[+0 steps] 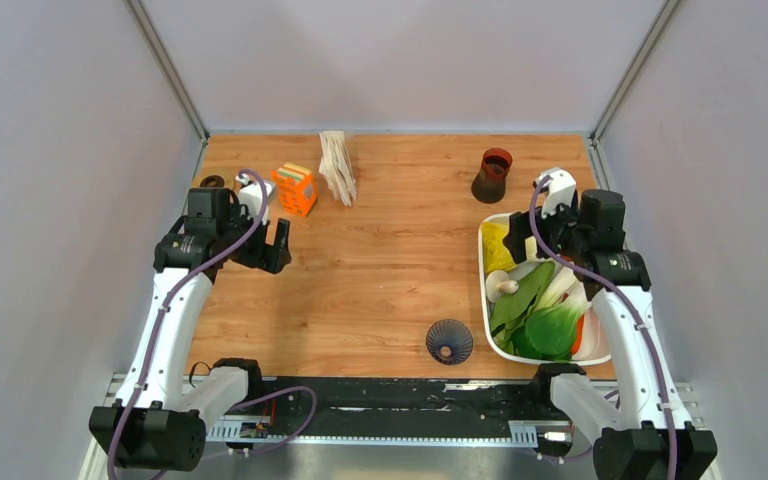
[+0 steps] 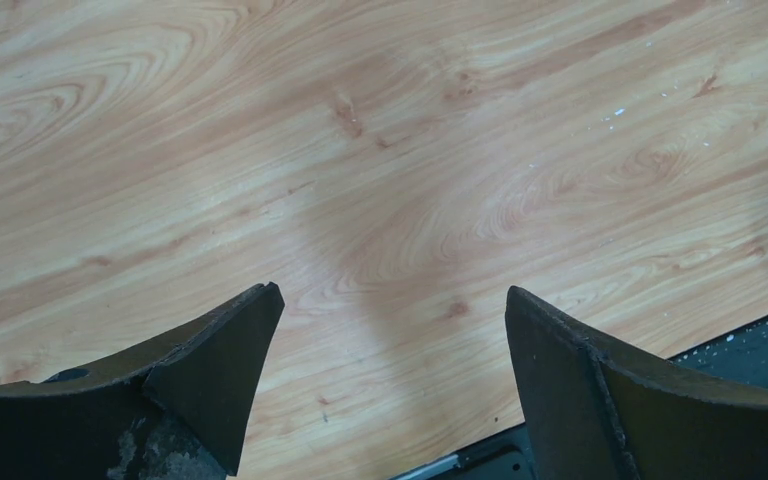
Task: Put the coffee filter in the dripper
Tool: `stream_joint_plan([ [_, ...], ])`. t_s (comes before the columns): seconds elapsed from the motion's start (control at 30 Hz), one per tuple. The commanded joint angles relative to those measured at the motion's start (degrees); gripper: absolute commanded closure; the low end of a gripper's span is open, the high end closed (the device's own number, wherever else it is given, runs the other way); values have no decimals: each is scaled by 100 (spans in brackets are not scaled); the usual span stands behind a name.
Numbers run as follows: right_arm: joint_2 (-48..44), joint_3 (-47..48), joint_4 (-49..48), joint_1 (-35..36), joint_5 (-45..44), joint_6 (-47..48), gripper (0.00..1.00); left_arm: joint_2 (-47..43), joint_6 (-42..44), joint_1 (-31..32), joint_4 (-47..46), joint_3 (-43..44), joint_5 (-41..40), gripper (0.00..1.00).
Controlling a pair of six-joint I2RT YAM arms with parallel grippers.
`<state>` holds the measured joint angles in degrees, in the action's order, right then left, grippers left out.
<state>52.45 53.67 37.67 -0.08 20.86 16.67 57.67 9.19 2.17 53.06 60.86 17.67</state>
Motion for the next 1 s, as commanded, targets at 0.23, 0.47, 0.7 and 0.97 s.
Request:
stream_joint_plan([
  [0.23, 2306, 2308, -88, -204, 629, 197, 0, -54, -346, -7, -375, 516, 403, 6],
  [0.47, 4197, 3906, 109, -680, 995, 793, 0, 103, -390, -7, -303, 758, 878, 6],
  [0.7, 5572, 4788, -209, -858, 1470, -256, 4, 296, -425, -7, -315, 844, 983, 6],
  [0.97, 6294, 4973, -1433, -995, 1399, -1378, 25, 457, -384, -7, -299, 890, 1032, 6],
])
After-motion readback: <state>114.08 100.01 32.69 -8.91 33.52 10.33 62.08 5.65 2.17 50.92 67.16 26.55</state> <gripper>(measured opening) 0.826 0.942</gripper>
